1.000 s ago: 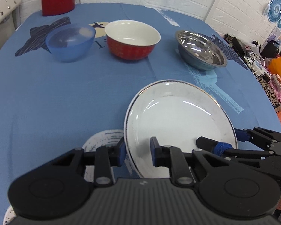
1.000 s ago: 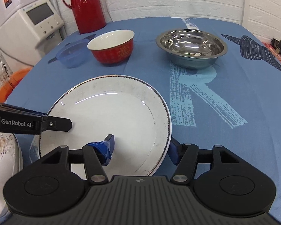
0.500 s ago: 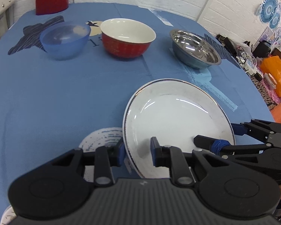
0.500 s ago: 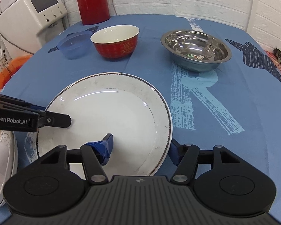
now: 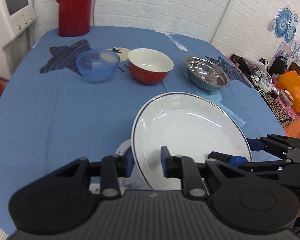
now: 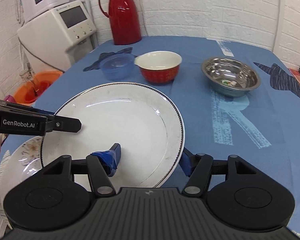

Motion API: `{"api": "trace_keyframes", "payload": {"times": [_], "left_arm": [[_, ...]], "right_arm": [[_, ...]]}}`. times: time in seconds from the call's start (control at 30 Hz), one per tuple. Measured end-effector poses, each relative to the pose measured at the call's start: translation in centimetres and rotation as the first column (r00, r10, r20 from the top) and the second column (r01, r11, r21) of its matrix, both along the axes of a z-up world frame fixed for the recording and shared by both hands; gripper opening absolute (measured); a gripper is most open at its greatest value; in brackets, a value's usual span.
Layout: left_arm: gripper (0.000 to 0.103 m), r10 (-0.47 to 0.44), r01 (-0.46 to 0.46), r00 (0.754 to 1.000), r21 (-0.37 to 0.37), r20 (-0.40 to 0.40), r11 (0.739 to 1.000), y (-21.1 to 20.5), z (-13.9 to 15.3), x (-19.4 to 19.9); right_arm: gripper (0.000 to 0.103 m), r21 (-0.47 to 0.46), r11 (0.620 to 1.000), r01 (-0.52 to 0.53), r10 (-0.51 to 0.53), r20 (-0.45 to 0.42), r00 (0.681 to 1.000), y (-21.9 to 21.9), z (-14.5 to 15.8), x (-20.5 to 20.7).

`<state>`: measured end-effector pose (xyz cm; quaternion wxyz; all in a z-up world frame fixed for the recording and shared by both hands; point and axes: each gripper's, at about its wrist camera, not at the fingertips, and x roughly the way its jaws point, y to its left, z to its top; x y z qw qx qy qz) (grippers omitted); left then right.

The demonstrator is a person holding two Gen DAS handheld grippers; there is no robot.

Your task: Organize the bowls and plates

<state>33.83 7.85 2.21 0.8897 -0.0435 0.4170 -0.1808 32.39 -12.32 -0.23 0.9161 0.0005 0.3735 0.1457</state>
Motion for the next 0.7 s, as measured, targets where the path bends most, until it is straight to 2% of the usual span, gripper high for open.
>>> {"api": "trace_keyframes", "payload": {"times": [0.13, 0.2, 0.33, 0.43, 0.6, 0.67, 0.7], "left_arm": [[0.017, 0.078, -0.078, 0.997, 0.020, 0.001, 0.997, 4.5, 0.2, -3.5], [0.017, 0.119, -0.119, 0.993, 0.025, -0.003, 0.993, 6.5, 0.0, -5.2], [0.017, 0.178, -0.177, 0.984, 0.025, -0.027, 0.984, 9.9, -1.5, -7.9], [0.017, 0.192, -0.191, 0.980, 0.012, -0.056, 0.981, 11.2, -2.7, -9.0], [0.017, 0.181, -0.181, 0.983, 0.007, -0.022, 0.983, 11.4, -3.2, -10.4], [0.022, 0.167, -0.167, 0.986, 0.005, -0.016, 0.986, 11.4, -3.3, -10.7], [0.028, 0.159, -0.159, 0.987, -0.007, -0.022, 0.987, 11.4, -3.3, -10.8]], "right_arm": [[0.048, 0.027, 0.996, -0.088, 0.087, 0.029, 0.996, 3.8, 0.7, -1.7], [0.050, 0.010, 0.990, -0.143, 0.143, 0.043, 0.989, 6.0, 0.6, -2.4], [0.050, 0.025, 0.982, -0.187, 0.186, 0.026, 0.982, 8.5, -0.5, -3.4], [0.050, -0.009, 0.977, -0.212, 0.212, 0.007, 0.977, 9.8, -1.2, -4.3], [0.050, -0.073, 0.977, -0.203, 0.205, 0.030, 0.978, 10.5, -2.2, -5.4], [0.050, -0.061, 0.978, -0.198, 0.200, 0.020, 0.980, 10.2, -2.5, -5.3], [0.050, -0.052, 0.979, -0.197, 0.198, 0.008, 0.980, 10.1, -2.7, -5.2]]}}
